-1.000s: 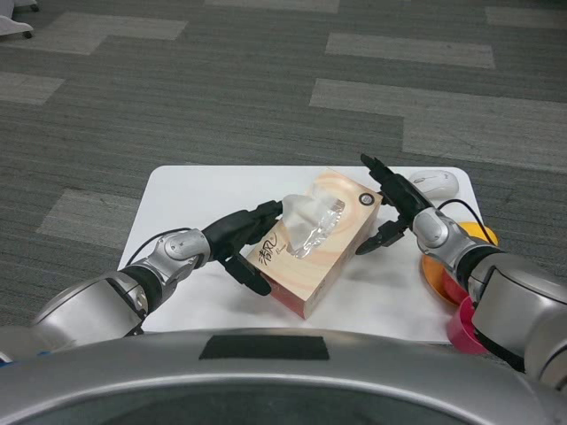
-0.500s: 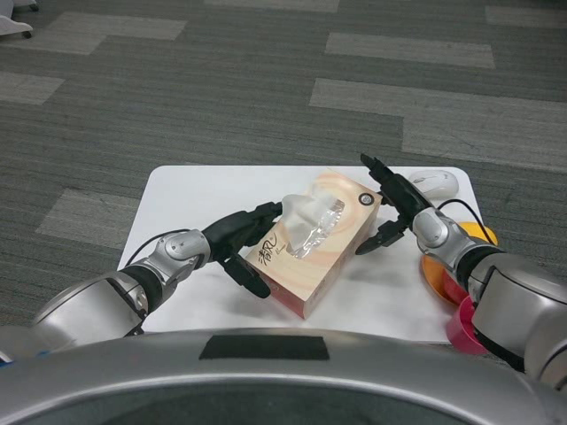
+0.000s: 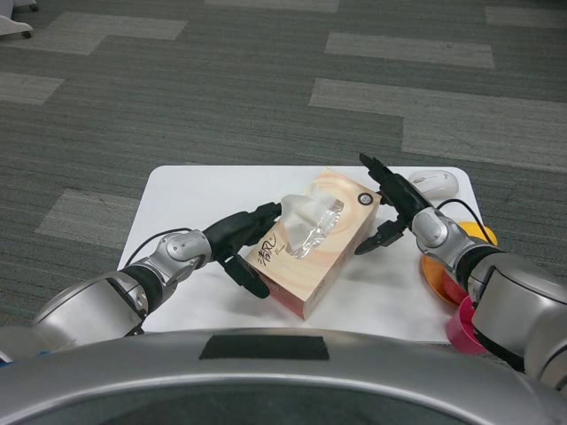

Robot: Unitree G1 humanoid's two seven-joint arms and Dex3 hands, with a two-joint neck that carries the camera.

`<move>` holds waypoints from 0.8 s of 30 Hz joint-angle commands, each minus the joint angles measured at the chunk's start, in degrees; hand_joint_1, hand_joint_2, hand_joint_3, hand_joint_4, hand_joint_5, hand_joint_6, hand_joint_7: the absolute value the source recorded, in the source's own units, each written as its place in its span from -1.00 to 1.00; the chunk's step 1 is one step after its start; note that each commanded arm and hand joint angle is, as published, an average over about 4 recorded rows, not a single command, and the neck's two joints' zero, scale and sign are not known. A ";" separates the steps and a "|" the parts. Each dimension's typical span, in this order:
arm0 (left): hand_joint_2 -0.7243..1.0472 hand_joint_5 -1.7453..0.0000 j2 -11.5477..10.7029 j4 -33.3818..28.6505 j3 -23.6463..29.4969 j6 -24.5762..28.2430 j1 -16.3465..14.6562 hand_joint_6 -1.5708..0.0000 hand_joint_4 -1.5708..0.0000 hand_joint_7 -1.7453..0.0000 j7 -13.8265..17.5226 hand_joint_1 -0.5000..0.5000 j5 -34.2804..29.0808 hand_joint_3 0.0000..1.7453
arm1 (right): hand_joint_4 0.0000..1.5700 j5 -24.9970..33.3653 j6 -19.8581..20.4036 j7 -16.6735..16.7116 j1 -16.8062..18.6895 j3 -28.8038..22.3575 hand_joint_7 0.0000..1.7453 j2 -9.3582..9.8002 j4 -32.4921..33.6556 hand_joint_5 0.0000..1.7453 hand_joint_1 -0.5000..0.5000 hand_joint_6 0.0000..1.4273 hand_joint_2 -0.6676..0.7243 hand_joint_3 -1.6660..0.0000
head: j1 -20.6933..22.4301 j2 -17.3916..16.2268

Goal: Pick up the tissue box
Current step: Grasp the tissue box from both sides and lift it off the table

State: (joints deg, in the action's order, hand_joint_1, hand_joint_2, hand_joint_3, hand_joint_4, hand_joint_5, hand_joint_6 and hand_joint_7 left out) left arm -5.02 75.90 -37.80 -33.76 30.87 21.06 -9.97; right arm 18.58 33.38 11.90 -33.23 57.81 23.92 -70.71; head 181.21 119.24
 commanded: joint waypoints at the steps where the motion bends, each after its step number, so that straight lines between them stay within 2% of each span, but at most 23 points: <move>1: 0.30 1.00 -0.34 0.17 0.05 0.32 1.87 1.00 0.90 1.00 -1.42 1.00 3.25 -0.93 | -0.09 0.14 0.55 0.23 -0.96 -0.16 -0.92 -0.10 0.62 -0.58 -0.92 -1.00 -0.27 0.81 | -0.05 -0.02; 11: 0.30 1.00 -0.43 0.21 0.09 0.05 2.44 1.00 0.90 1.00 -4.84 1.00 7.18 -0.90 | -0.09 0.14 0.55 0.23 -0.87 -0.22 -0.92 -0.08 1.01 -0.56 -0.92 -1.00 -0.27 0.81 | 0.06 0.06; 14: 0.38 1.00 -0.43 0.25 0.05 0.01 2.75 1.00 0.90 1.00 -5.90 1.00 7.82 -0.90 | -0.09 0.14 0.55 0.23 -0.87 -0.24 -0.92 -0.01 1.15 -0.56 -0.92 -1.00 -0.27 0.81 | 0.07 0.04; 24: 0.38 1.00 -0.43 0.74 -0.52 -0.48 3.45 1.00 0.90 1.00 -6.91 1.00 7.99 -0.93 | -0.09 0.14 0.63 0.23 -0.87 -0.29 -0.92 -0.01 2.07 -0.56 -0.92 -1.00 -0.27 0.81 | 0.17 0.02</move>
State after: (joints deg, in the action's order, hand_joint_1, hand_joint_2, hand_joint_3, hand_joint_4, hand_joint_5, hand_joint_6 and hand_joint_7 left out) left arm -5.10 76.50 -38.12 -33.62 32.93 14.96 -2.68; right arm 18.58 33.37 11.99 -33.23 57.79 24.25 -69.76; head 181.39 119.27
